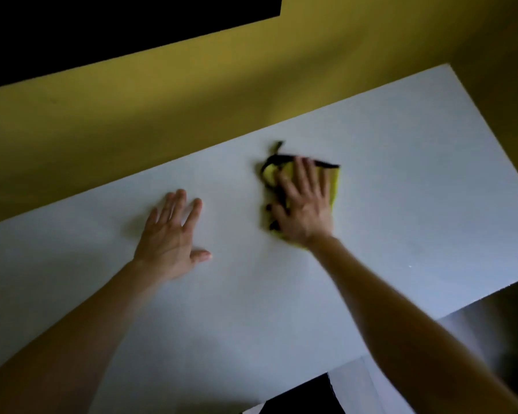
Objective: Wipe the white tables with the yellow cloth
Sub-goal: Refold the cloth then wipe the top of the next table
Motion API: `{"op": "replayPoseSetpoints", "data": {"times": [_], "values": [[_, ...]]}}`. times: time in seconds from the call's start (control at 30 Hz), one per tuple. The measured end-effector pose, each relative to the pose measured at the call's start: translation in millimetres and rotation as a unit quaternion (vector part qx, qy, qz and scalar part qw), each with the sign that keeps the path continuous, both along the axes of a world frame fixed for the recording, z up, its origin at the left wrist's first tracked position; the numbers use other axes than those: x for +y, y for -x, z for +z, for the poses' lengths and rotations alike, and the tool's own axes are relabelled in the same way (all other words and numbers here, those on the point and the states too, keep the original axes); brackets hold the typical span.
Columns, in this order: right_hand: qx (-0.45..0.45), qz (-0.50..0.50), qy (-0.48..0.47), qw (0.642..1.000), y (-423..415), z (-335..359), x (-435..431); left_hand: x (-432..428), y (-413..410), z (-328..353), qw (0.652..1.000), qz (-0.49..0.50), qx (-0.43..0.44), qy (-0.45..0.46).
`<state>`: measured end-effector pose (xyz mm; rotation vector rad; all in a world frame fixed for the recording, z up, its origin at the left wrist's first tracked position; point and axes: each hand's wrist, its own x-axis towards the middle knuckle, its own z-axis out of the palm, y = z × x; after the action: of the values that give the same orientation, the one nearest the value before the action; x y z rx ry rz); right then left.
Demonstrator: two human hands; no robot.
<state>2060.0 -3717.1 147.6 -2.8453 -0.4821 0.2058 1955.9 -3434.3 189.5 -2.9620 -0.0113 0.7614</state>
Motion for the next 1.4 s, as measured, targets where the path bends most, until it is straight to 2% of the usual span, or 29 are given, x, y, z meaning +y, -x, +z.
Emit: {"op": "replayPoseSetpoints", "data": {"times": [0.1, 0.2, 0.27, 0.4, 0.5, 0.57, 0.67, 0.77, 0.8, 0.87, 0.97, 1.03, 1.1, 1.17, 1.27, 1.33, 1.4], "values": [[0.003, 0.143, -0.020, 0.990, 93.9, 5.7, 58.4, -0.5, -0.6, -2.1, 1.000, -0.005, -0.021, 0.009], [-0.014, 0.172, -0.037, 0.984, 94.7, -0.7, 38.7, 1.1, -0.2, -3.3, 1.000, 0.006, -0.014, 0.011], [-0.022, 0.104, -0.027, 0.994, 66.6, -6.7, -9.4, -0.4, -3.4, -2.0, 1.000, 0.001, 0.003, 0.003], [-0.034, -0.129, 0.021, 0.991, 17.3, -6.5, -98.4, -3.6, -5.6, 2.4, 1.000, 0.007, 0.020, 0.008], [-0.025, -0.180, 0.010, 0.983, 40.3, -3.9, -64.6, -2.8, -7.5, 5.5, 1.000, 0.013, 0.026, 0.011], [-0.039, -0.125, -0.011, 0.991, 97.2, -1.4, -10.0, -1.8, -7.5, 6.0, 1.000, 0.014, 0.023, 0.013], [-0.012, 0.033, -0.029, 0.999, 187.2, 4.7, 60.1, 0.8, -3.1, 6.6, 0.999, 0.010, 0.020, 0.027], [-0.021, 0.080, -0.038, 0.996, 194.0, 1.3, 34.6, 0.6, 7.3, 11.2, 0.999, -0.011, -0.003, 0.043], [-0.022, 0.061, -0.036, 0.997, 184.8, -1.0, 9.4, -1.1, 12.4, 14.6, 0.999, -0.025, -0.005, 0.047], [-0.027, -0.046, -0.015, 0.998, 161.7, -4.6, -54.5, -7.8, 25.6, 22.2, 0.997, -0.058, -0.001, 0.057], [-0.018, -0.191, 0.024, 0.981, 137.7, -1.7, -130.2, -26.6, 48.9, 31.3, 0.992, -0.106, 0.018, 0.061], [-0.013, -0.239, 0.028, 0.971, 138.9, -1.7, -128.8, -36.3, 58.7, 34.0, 0.992, -0.105, 0.034, 0.054], [-0.014, -0.283, 0.009, 0.959, 157.1, 1.4, -89.5, -40.4, 62.0, 35.7, 0.993, -0.094, 0.040, 0.051], [-0.023, -0.250, -0.011, 0.968, 195.6, 4.1, -32.7, -41.5, 61.6, 35.9, 0.994, -0.086, 0.039, 0.048], [-0.012, -0.104, -0.037, 0.994, 262.3, 7.4, 47.3, -43.1, 61.4, 33.9, 0.994, -0.086, 0.037, 0.047], [-0.003, -0.029, -0.051, 0.998, 281.7, 8.6, 58.2, -42.7, 62.0, 31.8, 0.994, -0.091, 0.030, 0.050], [-0.024, 0.011, -0.066, 0.997, 271.3, 2.1, 23.4, -42.9, 61.5, 31.6, 0.994, -0.089, 0.032, 0.047]]}}
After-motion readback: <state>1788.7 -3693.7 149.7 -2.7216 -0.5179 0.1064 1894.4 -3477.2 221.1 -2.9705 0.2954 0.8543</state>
